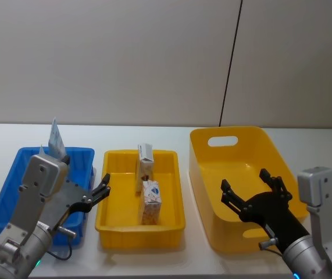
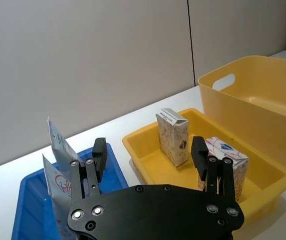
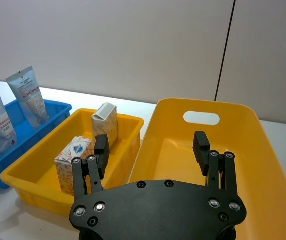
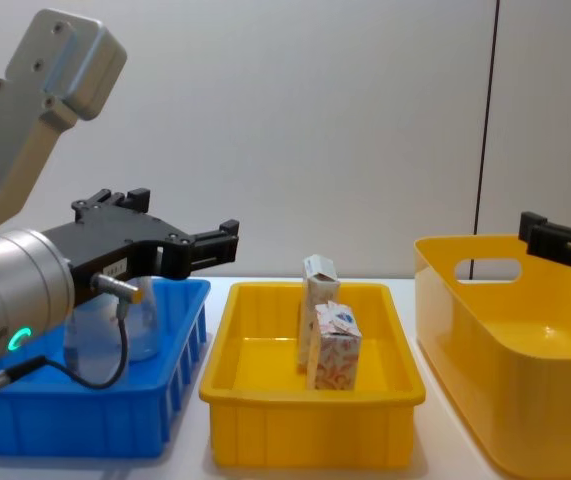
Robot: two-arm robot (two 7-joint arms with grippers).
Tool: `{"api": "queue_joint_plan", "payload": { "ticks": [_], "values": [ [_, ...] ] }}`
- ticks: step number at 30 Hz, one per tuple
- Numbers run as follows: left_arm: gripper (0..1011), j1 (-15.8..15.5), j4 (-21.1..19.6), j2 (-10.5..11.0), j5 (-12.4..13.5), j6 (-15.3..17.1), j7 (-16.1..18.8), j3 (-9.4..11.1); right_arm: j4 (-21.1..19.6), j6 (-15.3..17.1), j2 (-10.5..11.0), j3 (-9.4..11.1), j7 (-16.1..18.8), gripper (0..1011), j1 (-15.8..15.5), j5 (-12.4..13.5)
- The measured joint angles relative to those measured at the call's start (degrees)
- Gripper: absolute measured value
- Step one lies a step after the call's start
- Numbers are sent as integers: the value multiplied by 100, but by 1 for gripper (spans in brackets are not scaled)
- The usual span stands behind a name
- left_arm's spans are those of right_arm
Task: Bimanual collaborative sorting of washing and personal care products
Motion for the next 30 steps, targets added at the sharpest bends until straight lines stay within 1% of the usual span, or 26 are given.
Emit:
{"api": "queue_joint_plan", "payload": {
  "ticks": [5,14,24,27,28,30],
  "values": [
    [1001,0,0,0,0,0,0,0,54,9,-20,-3,23,1004,52,-1],
    [1001,0,0,0,0,0,0,0,364,142,-190,-80,36,1004,365,-29],
    [1001,0,0,0,1,0,0,0,811,431,-548,-261,-75,1004,846,-133],
    [1001,0,0,0,0,0,0,0,937,535,-670,-315,-132,1004,982,-166],
    [1001,0,0,0,0,0,0,0,1002,589,-744,-347,-162,1004,1061,-183],
    [1001,0,0,0,0,0,0,0,1062,652,-808,-377,-200,1004,1121,-199]
  ]
}}
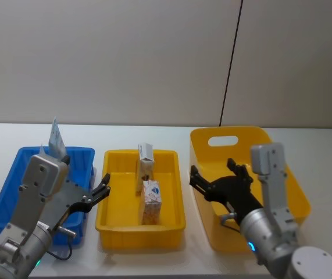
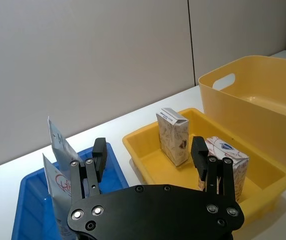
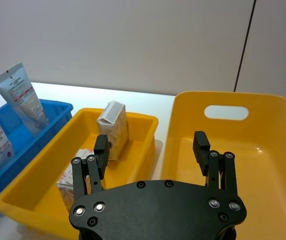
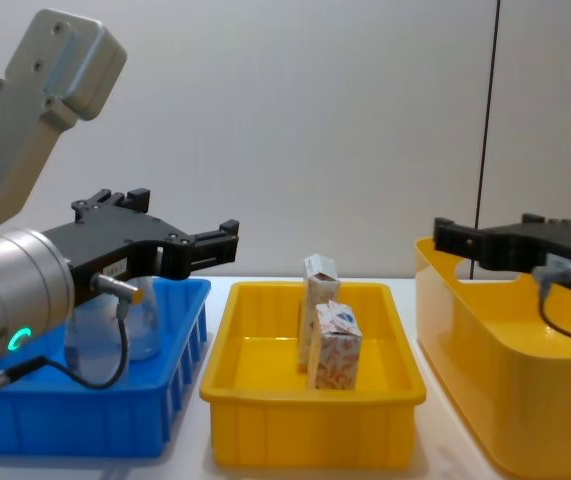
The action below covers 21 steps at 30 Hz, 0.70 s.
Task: Bimanual collaborative sorting of washing and personal care products
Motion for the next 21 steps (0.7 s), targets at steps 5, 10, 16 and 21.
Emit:
{"api": "queue_joint_plan", "payload": {
  "ticks": [5,10,16,21],
  "values": [
    [1001,0,0,0,0,0,0,0,188,188,-232,-89,-115,1003,209,-44],
    [1001,0,0,-1,0,0,0,0,332,380,-432,-138,-226,1003,354,-73],
    [1001,0,0,0,1,0,0,0,531,704,-731,-186,-394,1004,537,-79],
    [1001,0,0,0,0,0,0,0,650,923,-921,-207,-497,1004,636,-77]
  ]
}}
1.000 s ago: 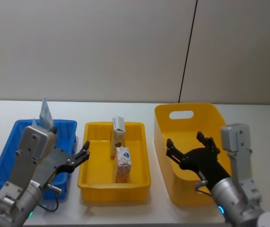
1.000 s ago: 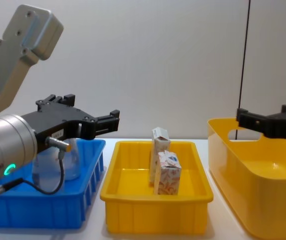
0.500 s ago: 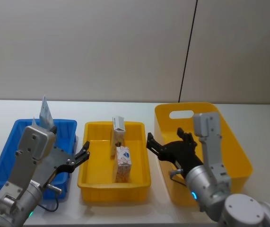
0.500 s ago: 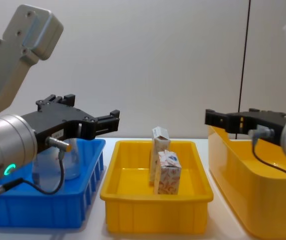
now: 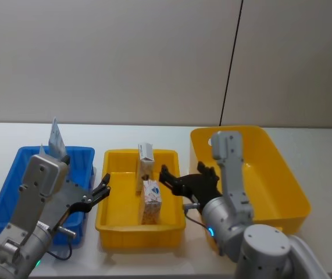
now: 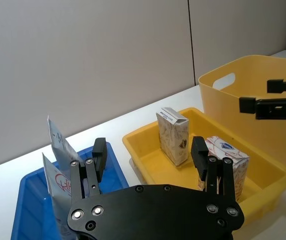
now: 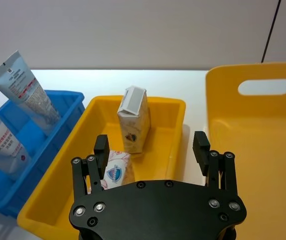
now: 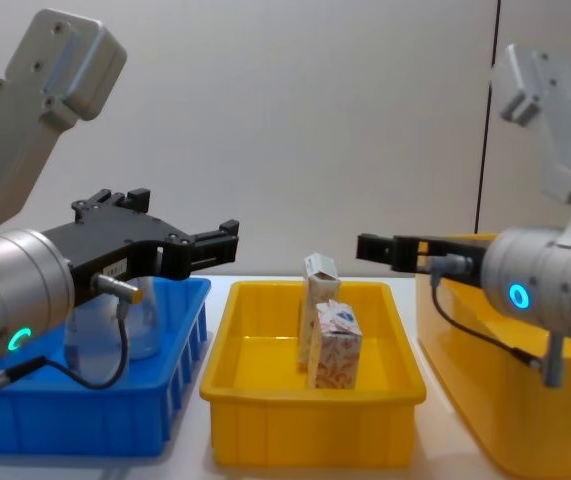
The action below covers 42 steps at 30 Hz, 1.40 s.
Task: Bimanual collaborative sorting of washing and personal care products
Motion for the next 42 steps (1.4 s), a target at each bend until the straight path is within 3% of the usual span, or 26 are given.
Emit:
{"api": "queue_joint_plan", "payload": {
  "ticks": [24,42],
  "values": [
    [1001,0,0,0,0,0,0,0,687,964,-838,-7,-418,1003,411,87],
    [1001,0,0,0,0,0,0,0,1405,1283,-1124,134,-565,1004,763,124]
  ]
}}
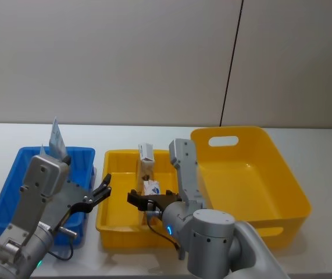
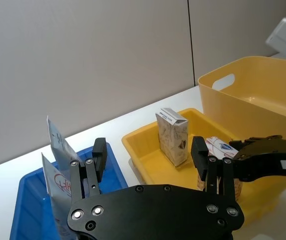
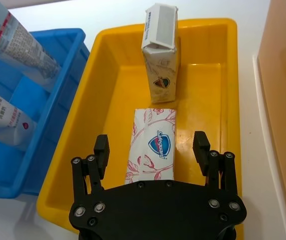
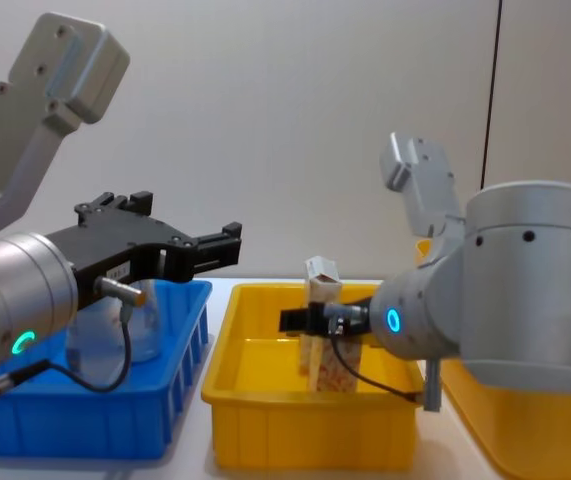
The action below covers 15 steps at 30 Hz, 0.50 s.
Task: Bimanual collaborative sorting of washing and personal care products
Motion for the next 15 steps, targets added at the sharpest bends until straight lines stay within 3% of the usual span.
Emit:
{"api": "queue_joint_plan", "payload": {
  "ticks": [8,15],
  "values": [
    [1001,0,0,0,0,0,0,-1,345,-31,-82,16,87,989,182,0],
    [1001,1,0,0,0,0,0,-1,665,-133,-142,7,255,814,350,-8]
  ]
}}
